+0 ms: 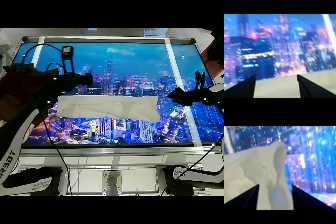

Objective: Fold the shirts.

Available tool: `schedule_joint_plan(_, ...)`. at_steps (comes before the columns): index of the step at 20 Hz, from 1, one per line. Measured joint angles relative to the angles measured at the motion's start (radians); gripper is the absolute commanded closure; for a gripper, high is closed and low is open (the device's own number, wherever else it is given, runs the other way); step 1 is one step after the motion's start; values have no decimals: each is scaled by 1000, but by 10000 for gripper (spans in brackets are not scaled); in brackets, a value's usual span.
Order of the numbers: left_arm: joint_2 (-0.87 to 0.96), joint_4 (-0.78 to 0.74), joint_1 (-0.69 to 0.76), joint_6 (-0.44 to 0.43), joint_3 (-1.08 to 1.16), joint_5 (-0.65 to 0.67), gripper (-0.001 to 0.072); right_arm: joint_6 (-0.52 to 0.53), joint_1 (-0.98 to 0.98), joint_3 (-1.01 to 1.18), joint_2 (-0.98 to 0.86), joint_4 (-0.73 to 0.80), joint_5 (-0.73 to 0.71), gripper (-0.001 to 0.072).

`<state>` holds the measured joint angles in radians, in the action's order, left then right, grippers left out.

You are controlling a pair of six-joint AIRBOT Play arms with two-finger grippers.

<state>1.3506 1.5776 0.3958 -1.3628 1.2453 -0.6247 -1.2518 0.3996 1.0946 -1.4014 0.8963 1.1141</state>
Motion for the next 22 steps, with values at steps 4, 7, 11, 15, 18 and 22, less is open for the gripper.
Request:
schedule_joint_plan(4,63,48,84,-122,77,-160,120,41,36,-48,-108,-103,44,61)
schedule_joint_plan(7,134,84,113,-186,123,-266,120,79,42,-61,-174,-163,53,62)
schedule_joint_plan(11,220,114,125,-217,145,-328,120,125,17,-66,-236,-217,36,63)
schedule_joint_plan(15,281,123,128,-231,151,-361,121,156,-44,-66,-271,-260,36,67)
schedule_joint_plan(18,309,122,128,-234,153,-368,157,176,-88,-67,-283,-289,28,371)
schedule_joint_plan(22,343,103,128,-234,153,-368,566,240,-101,-43,-285,-394,139,686)
